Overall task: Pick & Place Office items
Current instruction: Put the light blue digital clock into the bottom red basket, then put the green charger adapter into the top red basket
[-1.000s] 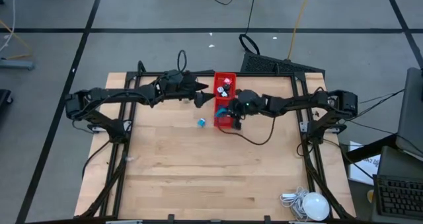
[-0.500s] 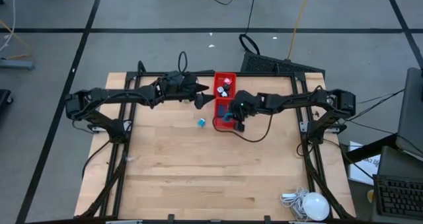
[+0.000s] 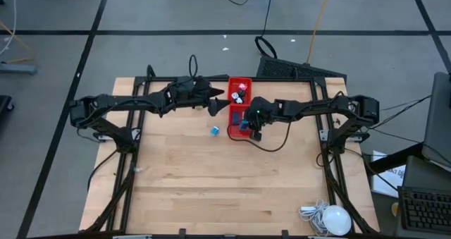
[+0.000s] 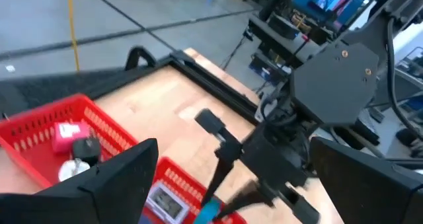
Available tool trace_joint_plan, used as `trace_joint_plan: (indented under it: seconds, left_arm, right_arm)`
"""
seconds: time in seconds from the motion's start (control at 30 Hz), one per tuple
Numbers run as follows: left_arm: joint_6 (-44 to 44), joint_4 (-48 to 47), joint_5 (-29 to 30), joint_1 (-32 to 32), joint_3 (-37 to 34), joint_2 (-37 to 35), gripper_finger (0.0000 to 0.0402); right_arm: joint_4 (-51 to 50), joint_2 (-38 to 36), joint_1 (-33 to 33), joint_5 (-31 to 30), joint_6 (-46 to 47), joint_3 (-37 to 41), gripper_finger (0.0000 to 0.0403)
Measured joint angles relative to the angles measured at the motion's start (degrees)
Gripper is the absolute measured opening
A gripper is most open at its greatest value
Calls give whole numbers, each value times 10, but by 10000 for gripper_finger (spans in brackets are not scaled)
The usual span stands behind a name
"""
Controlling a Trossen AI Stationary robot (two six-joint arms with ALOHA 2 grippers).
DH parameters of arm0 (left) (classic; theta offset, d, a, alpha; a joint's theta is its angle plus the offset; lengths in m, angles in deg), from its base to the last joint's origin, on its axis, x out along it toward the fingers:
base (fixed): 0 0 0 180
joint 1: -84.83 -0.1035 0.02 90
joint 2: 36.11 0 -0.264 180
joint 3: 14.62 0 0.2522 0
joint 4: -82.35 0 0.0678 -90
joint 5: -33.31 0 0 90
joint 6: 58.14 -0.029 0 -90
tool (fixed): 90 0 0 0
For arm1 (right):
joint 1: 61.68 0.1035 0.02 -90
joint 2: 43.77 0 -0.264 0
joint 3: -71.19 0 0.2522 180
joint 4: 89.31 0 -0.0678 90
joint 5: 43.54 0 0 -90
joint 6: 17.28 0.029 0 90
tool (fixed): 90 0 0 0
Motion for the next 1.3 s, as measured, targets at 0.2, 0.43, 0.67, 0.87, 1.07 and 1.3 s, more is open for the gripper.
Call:
trace_joint_plan:
  seconds: [0.2, 0.43, 0.67, 0.87, 1.07, 1.3]
  left_arm:
    - [-11, 3, 20, 0, 0, 0, 397]
    - [8, 3, 20, 8, 0, 0, 397]
    - [6, -77, 24, 7, 0, 0, 397]
    - [56, -211, 105, -30, 0, 8, 397]
    - [73, -340, 236, -48, 0, 41, 397]
    - [90, -334, 234, -51, 0, 115, 397]
  right_arm:
    - [6, 0, 17, -1, 0, 0, 162]
    - [6, -9, 37, -1, -16, 0, 187]
    - [-8, -48, 37, -1, -13, 0, 174]
    - [6, -96, 38, 0, -1, 1, 169]
    - [1, -118, 52, -1, -3, 0, 167]
    - [7, -123, 80, 0, -45, 1, 158]
